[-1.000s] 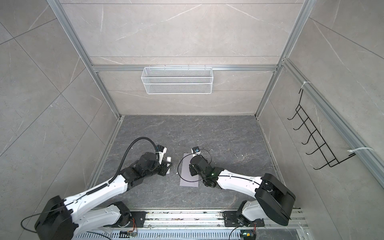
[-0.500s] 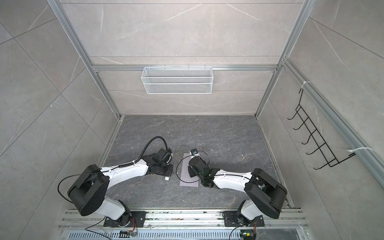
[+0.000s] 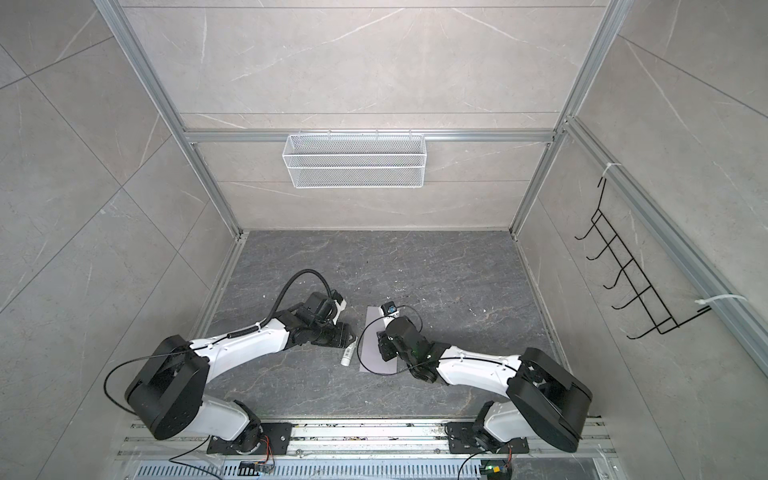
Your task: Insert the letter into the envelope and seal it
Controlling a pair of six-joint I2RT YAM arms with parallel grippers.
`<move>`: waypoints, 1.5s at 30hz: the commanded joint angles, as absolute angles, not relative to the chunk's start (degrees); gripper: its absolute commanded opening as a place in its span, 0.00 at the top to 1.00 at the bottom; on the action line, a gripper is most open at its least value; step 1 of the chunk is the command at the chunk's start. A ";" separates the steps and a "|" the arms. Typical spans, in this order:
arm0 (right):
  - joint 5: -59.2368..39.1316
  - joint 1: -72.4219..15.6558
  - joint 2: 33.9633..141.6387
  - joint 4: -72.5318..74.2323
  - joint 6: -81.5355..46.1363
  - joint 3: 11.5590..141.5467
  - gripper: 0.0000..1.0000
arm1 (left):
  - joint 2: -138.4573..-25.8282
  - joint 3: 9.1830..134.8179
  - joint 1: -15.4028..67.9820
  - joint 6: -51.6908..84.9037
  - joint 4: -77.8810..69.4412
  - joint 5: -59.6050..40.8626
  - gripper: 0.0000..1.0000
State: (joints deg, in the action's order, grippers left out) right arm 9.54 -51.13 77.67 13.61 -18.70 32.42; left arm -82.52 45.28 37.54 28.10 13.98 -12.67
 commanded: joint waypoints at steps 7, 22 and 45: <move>3.30 -51.11 69.25 11.60 -14.61 32.61 0.67 | -69.97 43.17 35.68 45.34 2.13 -20.62 0.17; 4.77 -51.07 66.08 11.21 -14.30 35.48 0.69 | -65.67 40.56 35.63 69.67 -3.76 -25.68 0.12; 15.64 -54.74 90.08 -32.63 -18.53 60.37 0.34 | -60.64 38.02 35.71 33.02 19.18 -1.88 0.15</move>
